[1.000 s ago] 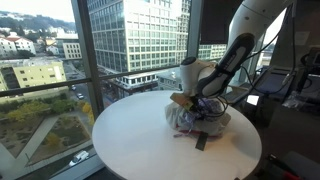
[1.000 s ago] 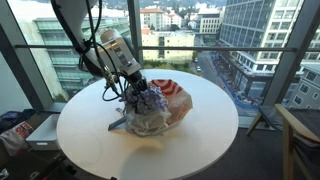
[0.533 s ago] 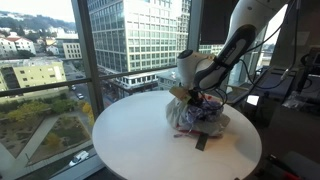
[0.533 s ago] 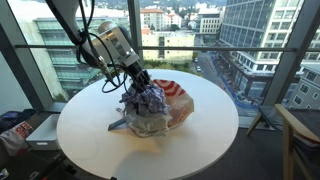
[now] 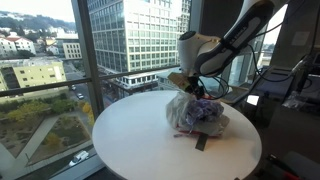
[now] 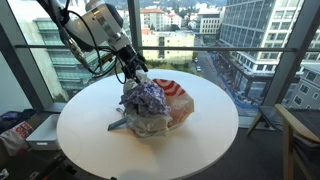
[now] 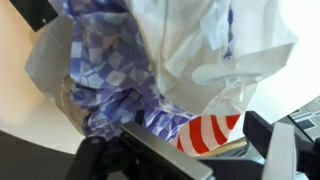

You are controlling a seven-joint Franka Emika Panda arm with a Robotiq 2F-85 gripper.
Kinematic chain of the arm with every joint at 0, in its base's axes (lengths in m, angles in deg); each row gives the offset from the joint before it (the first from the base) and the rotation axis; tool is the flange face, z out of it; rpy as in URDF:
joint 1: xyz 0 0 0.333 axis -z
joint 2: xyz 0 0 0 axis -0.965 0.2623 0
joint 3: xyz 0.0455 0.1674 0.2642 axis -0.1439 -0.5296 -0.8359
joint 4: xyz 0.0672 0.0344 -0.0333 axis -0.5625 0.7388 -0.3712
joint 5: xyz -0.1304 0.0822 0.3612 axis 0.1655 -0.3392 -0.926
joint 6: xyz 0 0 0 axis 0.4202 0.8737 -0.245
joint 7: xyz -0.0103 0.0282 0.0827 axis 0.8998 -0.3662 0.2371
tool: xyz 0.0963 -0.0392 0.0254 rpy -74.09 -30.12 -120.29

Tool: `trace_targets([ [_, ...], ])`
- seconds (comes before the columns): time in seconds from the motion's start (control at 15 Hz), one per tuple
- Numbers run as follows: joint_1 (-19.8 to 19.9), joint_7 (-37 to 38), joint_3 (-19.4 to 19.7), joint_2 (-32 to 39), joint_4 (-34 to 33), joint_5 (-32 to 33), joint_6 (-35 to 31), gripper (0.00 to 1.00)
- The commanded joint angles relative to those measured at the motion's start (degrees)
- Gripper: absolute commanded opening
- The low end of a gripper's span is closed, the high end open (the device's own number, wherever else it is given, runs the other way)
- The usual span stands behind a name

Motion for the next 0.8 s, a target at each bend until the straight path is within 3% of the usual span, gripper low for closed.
trace_targets([
  [0.0, 2.6, -2.2, -1.4, -1.7, 3.9, -6.4, -10.8, 1.0],
  [0.2, 2.3, -3.5, -0.1, 0.0, 5.8, -5.3, -18.4, 1.0],
  [0.73, -0.2, 4.1, 4.1, 2.4, 6.9, 12.9, -33.3, 1.0],
])
